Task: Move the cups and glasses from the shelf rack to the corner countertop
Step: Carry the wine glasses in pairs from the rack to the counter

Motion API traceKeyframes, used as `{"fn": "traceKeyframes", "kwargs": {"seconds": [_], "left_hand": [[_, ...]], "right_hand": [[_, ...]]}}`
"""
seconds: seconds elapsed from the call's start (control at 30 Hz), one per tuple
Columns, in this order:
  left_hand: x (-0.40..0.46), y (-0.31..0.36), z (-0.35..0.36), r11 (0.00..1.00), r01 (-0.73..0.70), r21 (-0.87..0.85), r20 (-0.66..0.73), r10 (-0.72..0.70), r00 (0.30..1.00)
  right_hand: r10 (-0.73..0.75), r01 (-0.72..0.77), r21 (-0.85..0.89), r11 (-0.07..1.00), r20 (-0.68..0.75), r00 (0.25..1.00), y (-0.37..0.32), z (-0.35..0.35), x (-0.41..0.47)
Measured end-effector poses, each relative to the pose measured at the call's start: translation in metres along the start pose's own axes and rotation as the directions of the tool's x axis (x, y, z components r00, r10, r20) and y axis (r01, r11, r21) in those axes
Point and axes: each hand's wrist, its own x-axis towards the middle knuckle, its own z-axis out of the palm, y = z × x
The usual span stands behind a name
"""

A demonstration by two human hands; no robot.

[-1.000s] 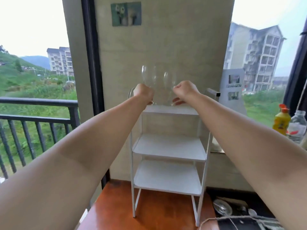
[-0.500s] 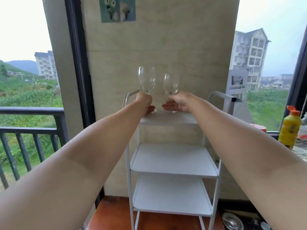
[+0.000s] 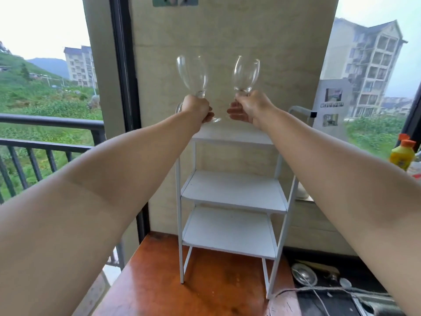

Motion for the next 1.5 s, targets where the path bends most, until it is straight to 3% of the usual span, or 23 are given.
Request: {"fn": "traceKeyframes", "kwargs": {"seconds": [0.3, 0.47, 0.67, 0.83, 0.93, 1.03, 1.2, 1.4, 1.5], "left_hand": [[-0.086, -0.001, -0.043, 0.997, -0.064, 0.05, -0.082, 0.068, 0.994], [-0.133, -0.033, -0.068, 0.994, -0.032, 0.102, -0.111, 0.043, 0.993], [-0.18, -0.093, -0.102, 0.984, 0.121, 0.133, -0.04, -0.116, 0.992], [-0.212, -0.148, -0.103, 0.954, 0.229, 0.192, 0.031, -0.239, 0.97], [-0.238, -0.185, -0.094, 0.928, 0.282, 0.243, 0.105, -0.314, 0.943], [-0.271, -0.221, -0.089, 0.893, 0.352, 0.279, 0.188, -0.411, 0.892], [-0.33, -0.263, -0.095, 0.813, 0.415, 0.408, 0.305, -0.55, 0.777], [-0.398, -0.305, -0.089, 0.757, 0.359, 0.546, 0.433, -0.622, 0.653], [-0.452, -0.317, -0.076, 0.723, 0.283, 0.631, 0.514, -0.662, 0.545]], "right_hand": [[-0.044, 0.045, 0.076, 0.996, -0.019, 0.999, -0.003, 0.01, -0.083], [-0.015, 0.009, 0.098, 0.995, 0.064, 0.998, 0.018, 0.016, -0.132], [0.102, -0.131, 0.136, 0.982, 0.203, 0.974, 0.065, 0.018, -0.193], [0.247, -0.264, 0.082, 0.961, 0.174, 0.953, 0.117, -0.008, -0.236], [0.349, -0.351, 0.012, 0.936, 0.077, 0.934, 0.151, -0.023, -0.268], [0.465, -0.462, 0.06, 0.885, -0.054, 0.884, 0.185, -0.032, -0.309], [0.631, -0.608, 0.173, 0.775, -0.241, 0.737, 0.234, -0.037, -0.397], [0.722, -0.656, 0.314, 0.686, -0.404, 0.562, 0.262, -0.046, -0.511], [0.75, -0.651, 0.398, 0.646, -0.487, 0.447, 0.259, -0.06, -0.576]]}}
